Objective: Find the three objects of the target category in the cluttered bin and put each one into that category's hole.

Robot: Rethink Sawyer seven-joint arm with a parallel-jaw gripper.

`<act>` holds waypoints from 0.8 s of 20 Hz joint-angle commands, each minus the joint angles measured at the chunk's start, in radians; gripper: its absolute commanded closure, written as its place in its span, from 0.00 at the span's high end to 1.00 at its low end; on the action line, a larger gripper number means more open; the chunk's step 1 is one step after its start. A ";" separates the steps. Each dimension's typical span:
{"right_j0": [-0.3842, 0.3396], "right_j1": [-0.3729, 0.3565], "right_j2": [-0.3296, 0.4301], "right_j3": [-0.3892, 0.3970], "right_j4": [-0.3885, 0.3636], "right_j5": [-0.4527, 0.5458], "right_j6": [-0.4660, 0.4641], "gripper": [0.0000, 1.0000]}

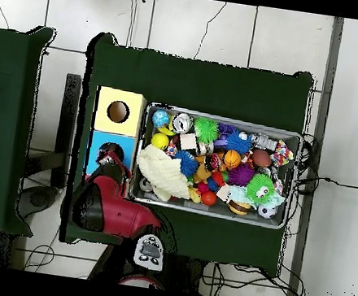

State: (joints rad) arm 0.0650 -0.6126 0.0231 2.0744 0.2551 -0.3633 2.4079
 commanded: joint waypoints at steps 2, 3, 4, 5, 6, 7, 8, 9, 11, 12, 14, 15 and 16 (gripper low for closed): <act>-0.095 -0.076 0.059 0.056 -0.045 0.223 0.084 0.00; -0.118 -0.119 0.060 0.062 -0.051 0.260 0.075 0.00; -0.133 -0.154 0.060 0.064 -0.054 0.296 0.066 0.00; -0.149 -0.188 0.061 0.067 -0.057 0.332 0.057 0.00; -0.161 -0.212 0.063 0.067 -0.061 0.362 0.048 0.00; -0.173 -0.237 0.066 0.067 -0.066 0.392 0.040 0.00; -0.189 -0.248 0.078 0.069 -0.073 0.406 0.039 0.00; -0.213 -0.262 0.099 0.076 -0.083 0.424 0.037 0.00; -0.232 -0.268 0.116 0.081 -0.098 0.425 0.041 0.00; -0.236 -0.267 0.120 0.083 -0.103 0.421 0.046 0.00; -0.249 -0.266 0.136 0.089 -0.115 0.415 0.054 0.00; -0.253 -0.268 0.140 0.087 -0.120 0.419 0.053 0.00; -0.254 -0.267 0.144 0.088 -0.121 0.419 0.058 0.00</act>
State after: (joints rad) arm -0.1285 -0.8414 0.1088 2.1169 0.1804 -0.0013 2.4079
